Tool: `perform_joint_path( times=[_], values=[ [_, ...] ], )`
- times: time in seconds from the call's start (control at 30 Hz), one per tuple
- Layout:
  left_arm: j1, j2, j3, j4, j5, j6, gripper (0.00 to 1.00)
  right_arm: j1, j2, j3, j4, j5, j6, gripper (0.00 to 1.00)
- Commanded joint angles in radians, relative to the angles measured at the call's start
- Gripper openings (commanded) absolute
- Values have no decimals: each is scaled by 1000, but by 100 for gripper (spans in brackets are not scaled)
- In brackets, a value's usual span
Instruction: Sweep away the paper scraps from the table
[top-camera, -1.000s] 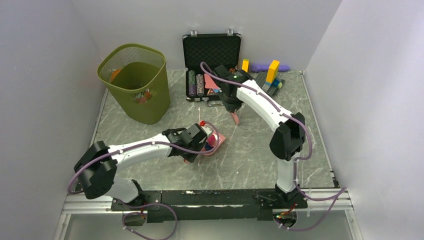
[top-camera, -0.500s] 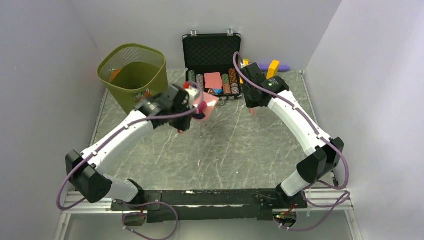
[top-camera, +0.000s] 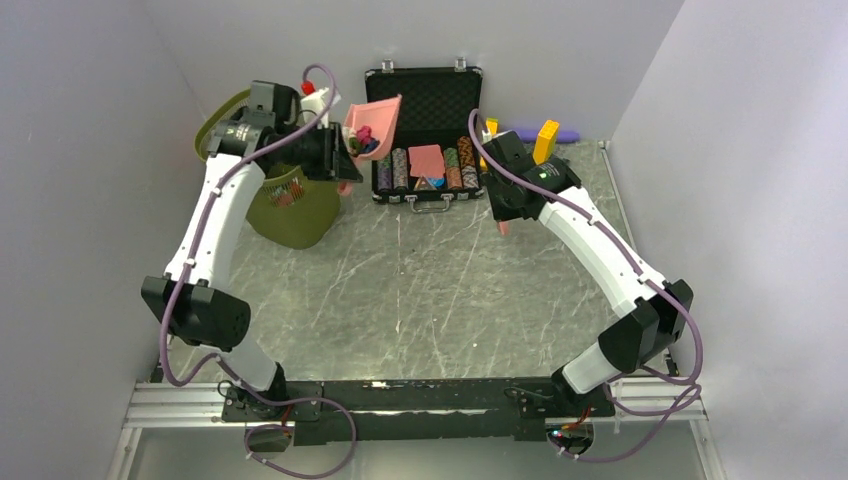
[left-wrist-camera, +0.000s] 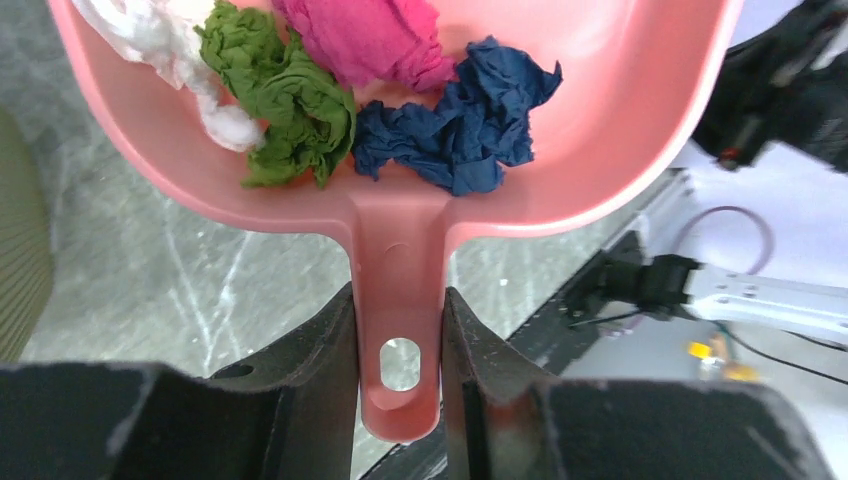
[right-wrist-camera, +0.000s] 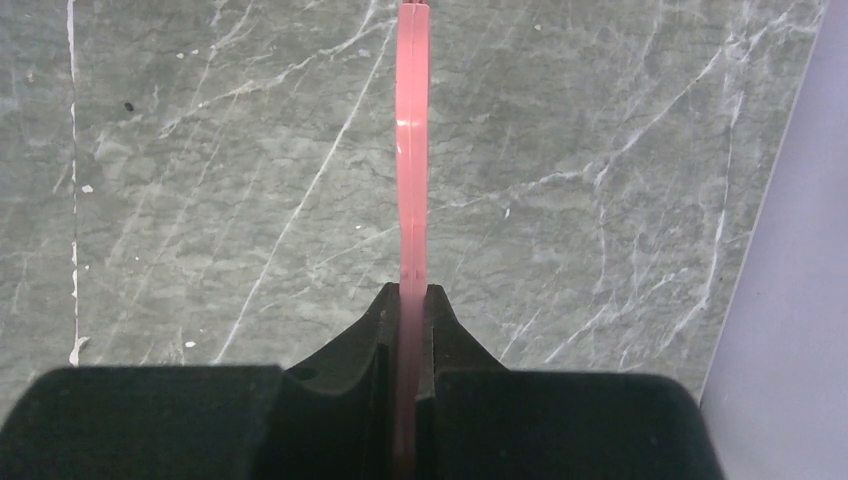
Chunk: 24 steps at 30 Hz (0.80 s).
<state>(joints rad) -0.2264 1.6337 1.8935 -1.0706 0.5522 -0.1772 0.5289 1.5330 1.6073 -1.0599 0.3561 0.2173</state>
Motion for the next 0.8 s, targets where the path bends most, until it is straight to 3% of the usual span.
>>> perform_joint_path(
  times=[0.0,0.17,0.27,0.3,0.53,0.77],
  values=[
    [143,4,33,125,348,-131,0,-6,-55,13,34,-6,-4,0],
    [340,-54,-125,473,601,-430,0,-5,-52,28,29,-15,-6,0],
    [436,-94,-310,874,723,-776,0,-5,-48,37,31,-28,-5,0],
    [469,-108,-396,1047,752,-955,0,-5,-47,37,33,-34,-3,0],
    [554,-77,-721,2012,663,-1801,0,-4,-44,48,35,-54,6,0],
    [576,-77,-746,2043,638,-1835,0,-4,-61,24,41,-51,7,0]
  ],
)
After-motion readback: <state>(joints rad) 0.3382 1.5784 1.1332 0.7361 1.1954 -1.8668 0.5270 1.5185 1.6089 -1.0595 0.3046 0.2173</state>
